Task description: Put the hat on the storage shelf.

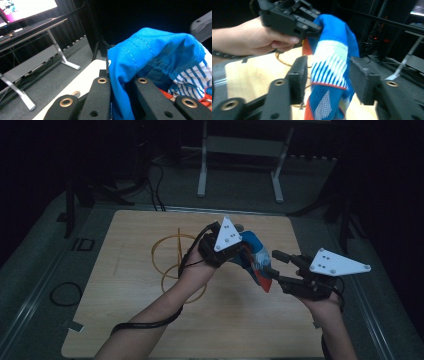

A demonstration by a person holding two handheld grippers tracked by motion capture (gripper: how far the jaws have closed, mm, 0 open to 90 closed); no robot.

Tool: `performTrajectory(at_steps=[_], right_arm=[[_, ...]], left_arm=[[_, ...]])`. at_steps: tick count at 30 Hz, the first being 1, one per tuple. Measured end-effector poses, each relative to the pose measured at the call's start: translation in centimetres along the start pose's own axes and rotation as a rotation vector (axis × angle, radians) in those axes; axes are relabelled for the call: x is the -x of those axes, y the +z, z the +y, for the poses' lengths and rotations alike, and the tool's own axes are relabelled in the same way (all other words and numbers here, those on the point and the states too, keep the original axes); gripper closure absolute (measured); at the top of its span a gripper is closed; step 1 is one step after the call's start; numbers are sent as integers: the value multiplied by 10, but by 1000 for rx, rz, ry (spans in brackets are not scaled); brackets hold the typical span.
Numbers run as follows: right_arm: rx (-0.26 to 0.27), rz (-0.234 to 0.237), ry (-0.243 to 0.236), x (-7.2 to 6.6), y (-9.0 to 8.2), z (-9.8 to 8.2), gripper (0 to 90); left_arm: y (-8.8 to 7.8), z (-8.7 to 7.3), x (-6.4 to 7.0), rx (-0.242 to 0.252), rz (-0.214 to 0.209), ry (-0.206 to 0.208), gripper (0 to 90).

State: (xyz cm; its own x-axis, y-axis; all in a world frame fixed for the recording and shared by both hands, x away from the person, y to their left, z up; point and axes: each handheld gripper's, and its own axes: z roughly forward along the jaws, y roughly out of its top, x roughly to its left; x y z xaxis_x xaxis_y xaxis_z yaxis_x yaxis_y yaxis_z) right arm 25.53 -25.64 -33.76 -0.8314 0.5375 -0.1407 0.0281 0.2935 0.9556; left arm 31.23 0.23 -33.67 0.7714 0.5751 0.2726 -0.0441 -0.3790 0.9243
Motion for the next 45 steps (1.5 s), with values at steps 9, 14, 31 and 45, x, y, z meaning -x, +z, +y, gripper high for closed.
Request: performTrajectory(at_steps=[9, 14, 31, 45], right_arm=[[13, 1, 26, 7, -8, -10, 509], [20, 19, 5, 4, -6, -10, 572], [72, 125, -18, -17, 8, -3, 503], [16, 87, -60, -23, 21, -1, 893]], left_arm=[[-23, -6, -23, 114, -107, 26, 890], [-32, -9, -30, 216, -207, 38, 889], [-30, -16, -35, 408, -548, -5, 888], [-29, -14, -33, 426, -568, -13, 886]])
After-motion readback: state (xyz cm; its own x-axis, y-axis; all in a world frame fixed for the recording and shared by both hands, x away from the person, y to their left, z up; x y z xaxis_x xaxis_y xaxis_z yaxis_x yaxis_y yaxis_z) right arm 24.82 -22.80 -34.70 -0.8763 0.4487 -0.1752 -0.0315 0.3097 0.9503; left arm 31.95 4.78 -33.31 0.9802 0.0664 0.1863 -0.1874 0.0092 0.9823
